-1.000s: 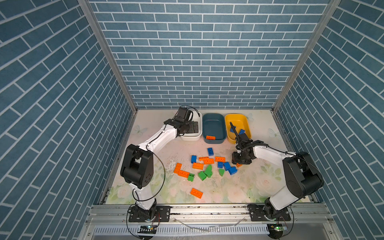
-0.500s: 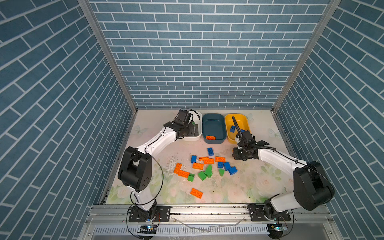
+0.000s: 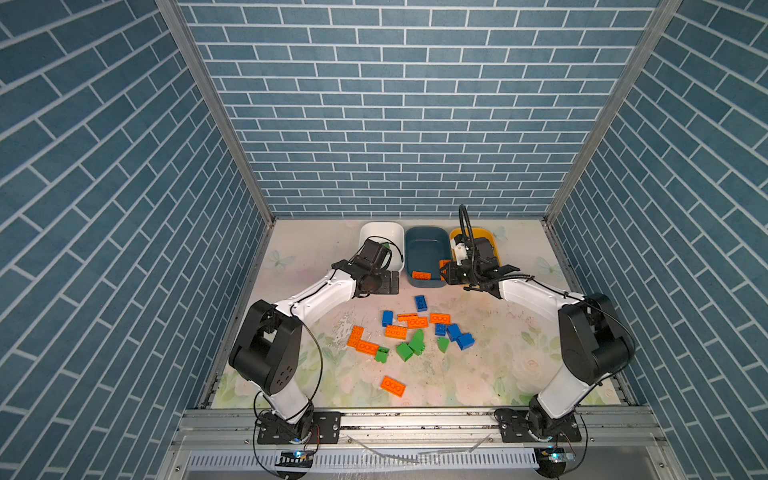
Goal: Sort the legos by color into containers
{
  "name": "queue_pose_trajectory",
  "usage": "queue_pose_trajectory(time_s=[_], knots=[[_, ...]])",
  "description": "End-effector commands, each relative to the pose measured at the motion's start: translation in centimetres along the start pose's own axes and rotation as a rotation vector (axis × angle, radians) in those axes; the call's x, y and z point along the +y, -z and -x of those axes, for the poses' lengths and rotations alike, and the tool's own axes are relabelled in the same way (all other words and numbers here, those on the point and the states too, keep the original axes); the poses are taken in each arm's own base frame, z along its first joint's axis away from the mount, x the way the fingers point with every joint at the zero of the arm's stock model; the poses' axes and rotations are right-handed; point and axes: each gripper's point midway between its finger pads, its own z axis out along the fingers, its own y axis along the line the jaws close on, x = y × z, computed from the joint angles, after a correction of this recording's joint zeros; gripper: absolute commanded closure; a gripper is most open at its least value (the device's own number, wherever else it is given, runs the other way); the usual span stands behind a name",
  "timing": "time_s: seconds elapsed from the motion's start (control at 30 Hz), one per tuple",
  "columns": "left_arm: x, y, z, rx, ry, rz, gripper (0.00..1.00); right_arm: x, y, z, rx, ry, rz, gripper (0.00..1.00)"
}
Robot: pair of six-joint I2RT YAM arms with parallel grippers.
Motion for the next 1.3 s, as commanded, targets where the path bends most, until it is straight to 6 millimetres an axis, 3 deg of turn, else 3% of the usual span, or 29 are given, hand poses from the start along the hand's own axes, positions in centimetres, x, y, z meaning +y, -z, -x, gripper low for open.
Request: queue_pose_trajectory(time_s=[0.0, 0.2, 0.3, 0.43, 0.57, 0.67, 0.73, 1.0, 1.27], knots=[[0.5, 0.6, -1.4, 0.018, 0.006, 0.030, 0.01, 1.0, -1.6, 3.3, -0.036, -0.022, 0.024, 0.73], [0.4, -0.6, -4.5, 0.117, -0.015, -0.001, 0.01, -1.2, -4.9, 4.3, 0.060, -0.012, -0.122, 0.65], [-0.2, -1.0, -5.9, 0.175, -0.040, -0.022, 0.03, -1.9, -5.5, 5.1, 0.079, 0.012, -0.175, 0.53], [-0.3, -1.4, -7.6, 0.232, -0.077, -0.006, 0.08, -1.0, -5.3, 6.3, 0.060, 0.027, -0.139, 0.36], [-0.9, -1.9, -8.7, 0.276, -0.084, -0.029, 0.21, -0.2, -4.1, 7.3, 0.000, 0.036, -0.111, 0.30], [-1.4, -2.2, -9.3, 0.296, -0.093, -0.040, 0.21, 0.3, -3.0, 8.0, -0.046, 0.035, -0.097, 0.24], [-1.5, -2.4, -9.7, 0.306, -0.097, -0.038, 0.22, 0.5, -2.2, 8.3, -0.075, 0.033, -0.088, 0.02], [-1.2, -3.5, -10.7, 0.340, -0.102, -0.006, 0.43, 0.5, 1.2, 9.8, -0.234, 0.004, -0.102, 0.01], [-0.6, -4.0, -11.1, 0.360, -0.120, 0.041, 0.50, -1.7, 5.4, 10.9, -0.451, -0.047, -0.214, 0.01]])
